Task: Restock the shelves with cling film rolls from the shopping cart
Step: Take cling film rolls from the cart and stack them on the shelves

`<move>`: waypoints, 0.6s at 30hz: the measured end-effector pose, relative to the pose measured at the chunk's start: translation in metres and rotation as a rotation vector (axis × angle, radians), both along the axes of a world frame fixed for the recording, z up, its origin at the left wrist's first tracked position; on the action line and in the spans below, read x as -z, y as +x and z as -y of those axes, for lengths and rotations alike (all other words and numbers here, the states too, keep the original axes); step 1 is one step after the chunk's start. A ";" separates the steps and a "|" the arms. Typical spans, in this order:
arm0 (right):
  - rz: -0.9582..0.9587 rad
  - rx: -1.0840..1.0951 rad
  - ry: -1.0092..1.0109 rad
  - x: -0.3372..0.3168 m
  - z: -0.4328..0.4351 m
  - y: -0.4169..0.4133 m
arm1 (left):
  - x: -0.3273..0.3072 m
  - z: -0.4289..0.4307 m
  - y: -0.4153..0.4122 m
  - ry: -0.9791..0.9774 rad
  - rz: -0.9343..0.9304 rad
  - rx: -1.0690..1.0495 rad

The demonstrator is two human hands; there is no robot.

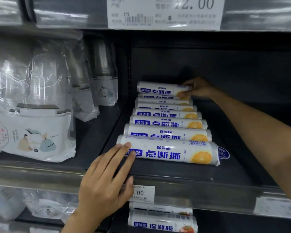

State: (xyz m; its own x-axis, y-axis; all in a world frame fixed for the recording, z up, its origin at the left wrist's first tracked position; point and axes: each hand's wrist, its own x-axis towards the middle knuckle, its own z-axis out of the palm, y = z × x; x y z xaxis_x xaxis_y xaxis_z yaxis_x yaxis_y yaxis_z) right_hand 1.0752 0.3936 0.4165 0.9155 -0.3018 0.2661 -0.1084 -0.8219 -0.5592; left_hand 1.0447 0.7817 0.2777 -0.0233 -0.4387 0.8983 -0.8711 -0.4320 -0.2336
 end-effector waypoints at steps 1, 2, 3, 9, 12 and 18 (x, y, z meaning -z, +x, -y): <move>-0.011 -0.002 -0.005 -0.001 0.000 -0.002 | 0.000 0.000 0.000 -0.002 0.000 0.002; -0.023 -0.004 -0.003 -0.001 -0.001 -0.003 | 0.000 0.000 0.000 -0.005 0.001 0.005; -0.034 -0.005 0.003 -0.001 0.000 -0.005 | 0.000 0.000 -0.001 -0.007 0.002 0.008; -0.058 -0.010 -0.040 0.002 -0.001 -0.003 | 0.000 0.000 0.001 -0.009 0.005 0.014; -0.098 0.021 -0.027 -0.001 -0.001 -0.010 | 0.000 0.000 0.001 -0.008 0.002 0.020; -0.029 0.053 0.083 0.002 0.005 -0.023 | 0.000 -0.001 0.000 -0.005 0.000 0.023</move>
State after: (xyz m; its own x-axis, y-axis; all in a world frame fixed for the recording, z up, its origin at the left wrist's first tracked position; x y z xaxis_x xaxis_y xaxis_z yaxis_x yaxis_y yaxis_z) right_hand 1.0525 0.3882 0.4141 0.9047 -0.3698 0.2114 -0.1678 -0.7655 -0.6212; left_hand 1.0452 0.7825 0.2782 -0.0337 -0.4338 0.9004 -0.8807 -0.4130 -0.2319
